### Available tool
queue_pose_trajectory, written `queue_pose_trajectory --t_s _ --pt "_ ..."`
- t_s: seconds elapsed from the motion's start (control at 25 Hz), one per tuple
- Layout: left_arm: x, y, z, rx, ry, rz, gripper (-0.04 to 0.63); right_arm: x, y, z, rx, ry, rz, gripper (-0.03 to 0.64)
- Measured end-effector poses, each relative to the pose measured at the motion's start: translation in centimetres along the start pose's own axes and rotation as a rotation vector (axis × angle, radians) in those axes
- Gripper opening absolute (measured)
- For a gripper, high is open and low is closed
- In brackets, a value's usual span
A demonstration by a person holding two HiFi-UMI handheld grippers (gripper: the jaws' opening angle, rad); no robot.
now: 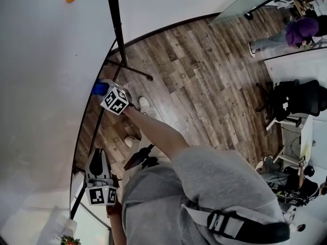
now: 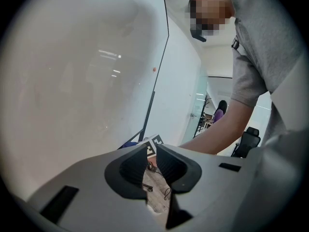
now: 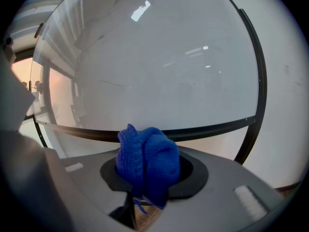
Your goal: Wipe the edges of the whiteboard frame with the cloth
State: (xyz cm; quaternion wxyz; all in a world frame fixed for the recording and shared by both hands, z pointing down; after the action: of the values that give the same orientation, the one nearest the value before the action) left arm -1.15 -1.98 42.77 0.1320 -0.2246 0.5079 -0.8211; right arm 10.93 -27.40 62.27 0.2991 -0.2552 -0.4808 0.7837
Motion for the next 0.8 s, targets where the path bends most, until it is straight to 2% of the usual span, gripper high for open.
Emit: queue_pose_trajectory --t_s 0.8 --pt "0.5 -1.9 -4.4 -0.028 0.058 -0.021 0.064 3.7 -0.2 -0.6 -0.001 0.008 0.017 0.141"
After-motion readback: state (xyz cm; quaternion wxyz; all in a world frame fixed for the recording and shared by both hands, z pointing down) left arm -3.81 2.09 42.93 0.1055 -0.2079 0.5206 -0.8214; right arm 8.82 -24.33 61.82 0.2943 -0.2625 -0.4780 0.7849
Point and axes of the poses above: the fingertips, and each gripper's own axes: z forward along the fingers, x to its left, y out of its top, the point moved 9 cm from there along -z, backward along the fingers
